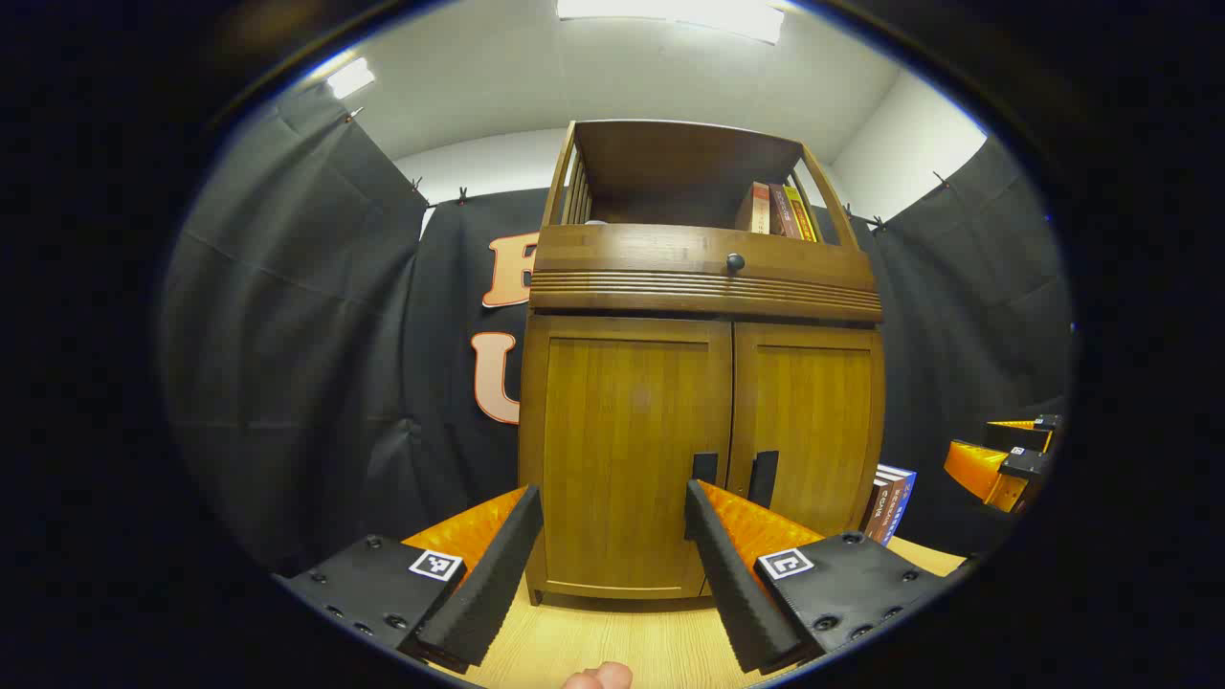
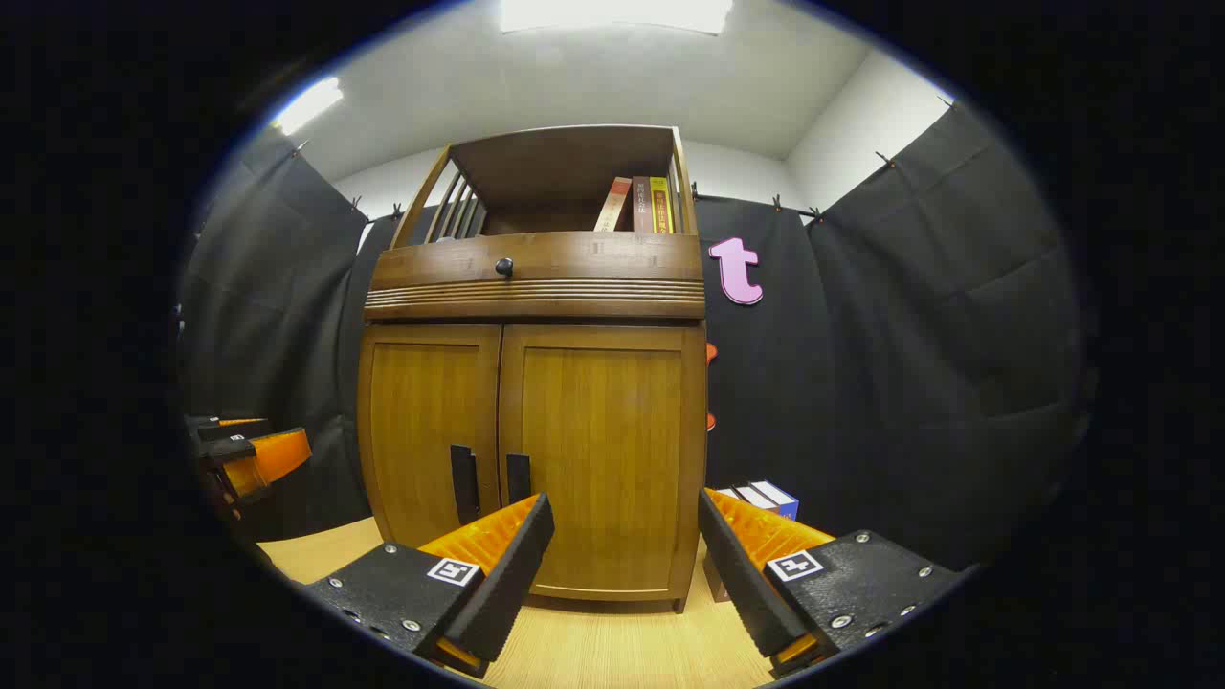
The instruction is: Open the right door of the double-door shoe cabinet with the right hand, and open the left door with the left hand.
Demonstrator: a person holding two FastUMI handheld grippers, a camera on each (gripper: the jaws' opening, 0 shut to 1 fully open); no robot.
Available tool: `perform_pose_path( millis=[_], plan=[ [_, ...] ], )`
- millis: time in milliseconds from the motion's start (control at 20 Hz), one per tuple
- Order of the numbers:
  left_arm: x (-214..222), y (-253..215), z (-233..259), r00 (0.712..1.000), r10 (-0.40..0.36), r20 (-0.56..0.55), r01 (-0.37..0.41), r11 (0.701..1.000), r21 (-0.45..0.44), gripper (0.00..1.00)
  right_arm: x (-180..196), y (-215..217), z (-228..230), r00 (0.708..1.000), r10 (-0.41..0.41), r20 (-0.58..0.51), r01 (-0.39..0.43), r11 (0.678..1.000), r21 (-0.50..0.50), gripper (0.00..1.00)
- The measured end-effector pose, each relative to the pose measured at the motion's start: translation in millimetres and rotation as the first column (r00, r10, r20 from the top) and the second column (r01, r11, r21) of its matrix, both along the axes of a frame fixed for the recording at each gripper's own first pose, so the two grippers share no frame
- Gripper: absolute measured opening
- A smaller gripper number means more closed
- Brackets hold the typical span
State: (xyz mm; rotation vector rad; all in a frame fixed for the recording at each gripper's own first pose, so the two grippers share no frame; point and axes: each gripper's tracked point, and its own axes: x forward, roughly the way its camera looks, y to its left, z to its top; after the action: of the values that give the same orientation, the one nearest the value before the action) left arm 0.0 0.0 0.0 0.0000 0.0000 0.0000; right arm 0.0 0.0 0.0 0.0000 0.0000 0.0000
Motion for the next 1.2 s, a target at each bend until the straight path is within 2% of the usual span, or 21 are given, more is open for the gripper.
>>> perform_pose_path(
  millis=[550,700,950,1100,1150,1200],
  plan=[
    [5,-1,5,1.0,-0.012,0.02,0.011,1.0,0.014,0.97,3,-11,6,0.999,-0.038,0.024,0.038,0.999,-0.005,0.93],
    [6,0,5,1.0,-0.013,0.018,0.013,1.0,0.002,0.94,4,-8,3,0.999,-0.032,0.018,0.032,0.999,-0.002,0.93],
    [4,7,4,1.0,0.003,0.013,-0.003,1.0,-0.005,0.99,4,-5,2,1.0,-0.027,0.015,0.028,1.0,-0.003,0.93],
    [4,8,3,1.0,0.007,0.01,-0.007,1.0,-0.008,0.95,3,-3,2,1.0,-0.026,0.011,0.026,1.0,0.003,0.93],
    [5,9,3,1.0,0.008,0.009,-0.008,1.0,-0.007,0.95,2,-1,2,1.0,-0.018,0.013,0.018,1.0,0.012,0.89],
    [5,10,2,1.0,0.009,0.008,-0.009,1.0,-0.006,0.96,1,2,5,1.0,-0.009,0.017,0.008,1.0,0.024,0.94]
  ],
)
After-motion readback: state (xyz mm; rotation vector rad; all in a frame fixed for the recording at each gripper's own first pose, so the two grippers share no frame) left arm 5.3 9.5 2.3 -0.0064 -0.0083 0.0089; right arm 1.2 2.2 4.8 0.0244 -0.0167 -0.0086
